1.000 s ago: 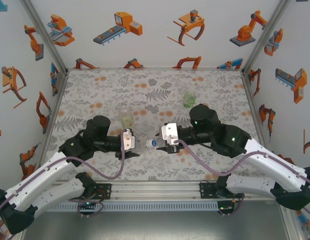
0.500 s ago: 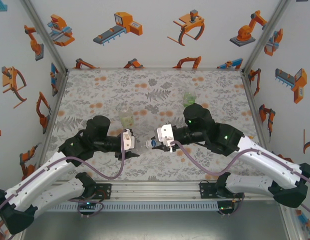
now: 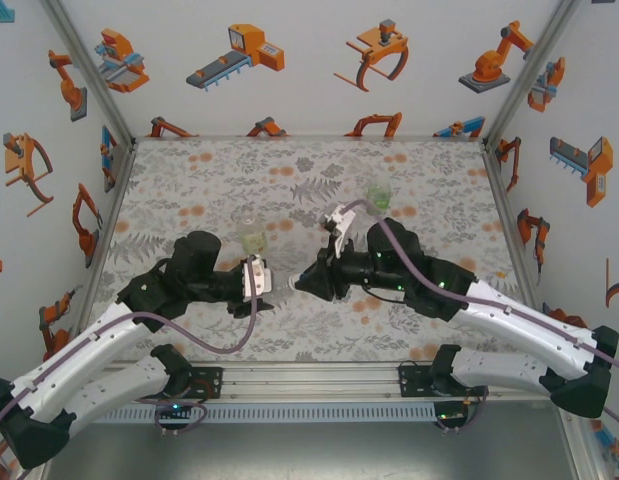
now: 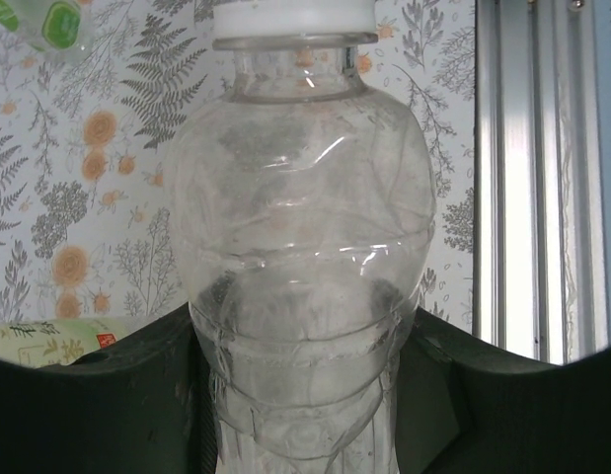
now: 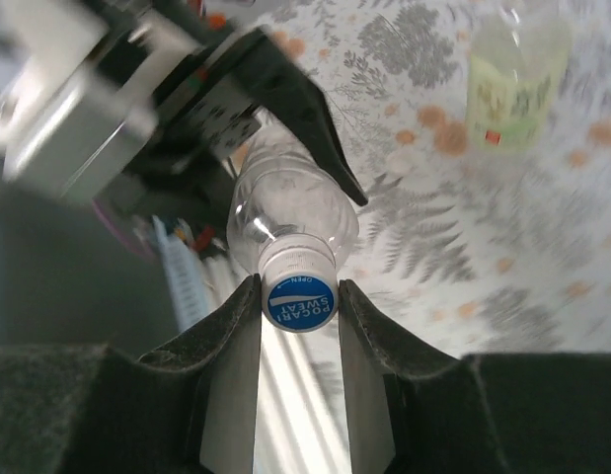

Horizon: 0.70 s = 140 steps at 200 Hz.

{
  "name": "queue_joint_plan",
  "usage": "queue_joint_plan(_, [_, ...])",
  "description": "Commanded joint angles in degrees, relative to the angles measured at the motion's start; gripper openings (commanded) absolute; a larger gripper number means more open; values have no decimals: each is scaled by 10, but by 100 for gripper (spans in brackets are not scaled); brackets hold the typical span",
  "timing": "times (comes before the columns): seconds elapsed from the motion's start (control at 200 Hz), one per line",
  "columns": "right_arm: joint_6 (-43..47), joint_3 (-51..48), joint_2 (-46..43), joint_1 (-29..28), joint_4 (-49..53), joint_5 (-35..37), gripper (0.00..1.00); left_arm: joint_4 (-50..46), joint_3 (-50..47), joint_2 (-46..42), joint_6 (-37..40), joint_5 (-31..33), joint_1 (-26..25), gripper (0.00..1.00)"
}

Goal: Screw on the bottle caps

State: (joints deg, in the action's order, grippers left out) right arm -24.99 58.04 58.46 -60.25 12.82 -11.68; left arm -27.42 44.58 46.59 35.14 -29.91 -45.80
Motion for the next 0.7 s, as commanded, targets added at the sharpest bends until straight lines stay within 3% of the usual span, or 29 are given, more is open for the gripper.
queue_joint_plan(0.0, [-336,3,18,1,-13,118,0,60,13,3,7,-46,-9,0])
queue_joint_plan(0.1, [-457,11,19,2,23,140,0,61,13,10,7,-45,-9,0])
queue_joint_plan(0.285, [-427,21,14,2,42,161,0,61,12,10,2,-46,-9,0])
queue_joint_plan(0.426, [-269,36,0,1,26,141,38,59,10,0,4,-43,-9,0])
queue_joint_plan(0.696, [174,79,-11,2,42,1,49,55,13,2,2,-65,-9,0])
